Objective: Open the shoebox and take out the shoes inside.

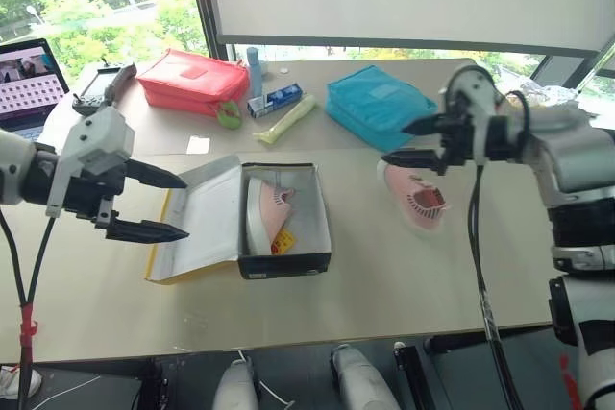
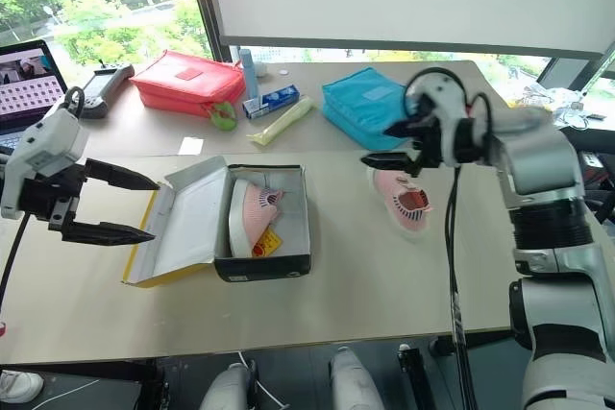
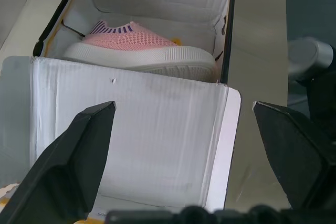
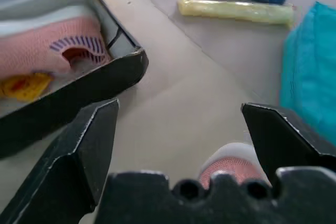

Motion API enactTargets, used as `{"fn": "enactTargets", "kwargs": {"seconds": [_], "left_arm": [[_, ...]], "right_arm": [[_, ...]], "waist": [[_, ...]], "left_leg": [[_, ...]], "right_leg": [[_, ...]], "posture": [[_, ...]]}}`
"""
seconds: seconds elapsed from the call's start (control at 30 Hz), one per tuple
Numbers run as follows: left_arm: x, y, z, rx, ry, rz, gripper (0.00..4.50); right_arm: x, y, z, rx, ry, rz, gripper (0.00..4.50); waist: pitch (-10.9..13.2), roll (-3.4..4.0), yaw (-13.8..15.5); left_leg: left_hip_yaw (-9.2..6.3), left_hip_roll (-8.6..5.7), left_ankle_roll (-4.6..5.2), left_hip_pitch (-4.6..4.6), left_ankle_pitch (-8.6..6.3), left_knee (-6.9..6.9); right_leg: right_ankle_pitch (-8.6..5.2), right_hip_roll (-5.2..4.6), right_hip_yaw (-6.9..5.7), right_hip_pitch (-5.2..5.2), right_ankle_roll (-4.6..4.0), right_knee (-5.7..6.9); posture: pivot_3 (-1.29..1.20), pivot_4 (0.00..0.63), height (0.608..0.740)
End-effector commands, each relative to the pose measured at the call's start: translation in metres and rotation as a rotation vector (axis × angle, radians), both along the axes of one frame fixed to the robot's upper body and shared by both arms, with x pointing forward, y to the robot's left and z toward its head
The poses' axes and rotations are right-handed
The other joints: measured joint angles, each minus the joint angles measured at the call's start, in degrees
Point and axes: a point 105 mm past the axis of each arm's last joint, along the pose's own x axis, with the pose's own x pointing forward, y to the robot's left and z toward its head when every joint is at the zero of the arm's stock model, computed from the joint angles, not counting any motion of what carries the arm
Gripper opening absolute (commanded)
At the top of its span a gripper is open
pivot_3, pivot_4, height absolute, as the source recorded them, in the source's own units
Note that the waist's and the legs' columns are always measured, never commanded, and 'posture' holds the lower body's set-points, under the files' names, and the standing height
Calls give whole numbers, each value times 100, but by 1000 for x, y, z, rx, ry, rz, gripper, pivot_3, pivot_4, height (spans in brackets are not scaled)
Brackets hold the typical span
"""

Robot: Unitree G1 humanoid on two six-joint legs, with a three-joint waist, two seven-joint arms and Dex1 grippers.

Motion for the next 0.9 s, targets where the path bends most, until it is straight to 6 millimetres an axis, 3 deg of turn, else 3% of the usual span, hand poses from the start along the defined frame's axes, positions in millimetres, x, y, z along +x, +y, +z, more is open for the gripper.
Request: {"fn": "enactTargets", "kwargs": {"seconds": [0.03,0.17,0.27,0.37,0.5,0.9], "left_arm": [[10,6,13,-18,-107,61,4500],[15,8,13,-21,-140,95,4500],[13,10,11,-18,-142,109,4500],[9,12,11,-20,-142,123,4500],[3,12,11,-26,-141,136,4500],[0,10,11,-31,-144,143,4500]], "right_arm": [[-28,67,6,-88,-156,282,4464],[-26,89,-18,-110,-72,363,4464],[-9,100,-21,-81,-101,349,4464],[12,103,-27,-187,-305,332,4464],[27,98,-36,-350,-524,370,4464],[8,126,-62,-417,-819,602,4464]], "waist": [[0,0,0],[-2,-4,68],[-2,-4,151],[-2,-4,162],[-2,-4,154],[-2,-4,104]], "left_leg": [[0,0,0,0,0,2],[0,0,0,-5,0,7],[0,-1,-1,-15,1,18],[0,0,-1,-13,1,17],[0,0,-2,-12,1,15],[-2,1,-1,-3,1,-8]], "right_leg": [[0,0,1,1,0,0],[1,-1,-1,7,1,-3],[1,-3,-2,8,1,-7],[2,-3,-7,7,-1,-5],[2,-4,-9,8,-1,-8],[20,-2,-9,8,30,-7]], "posture": [[0,150,725],[0,150,725],[0,150,725],[0,150,725],[0,150,725],[0,150,725]]}}
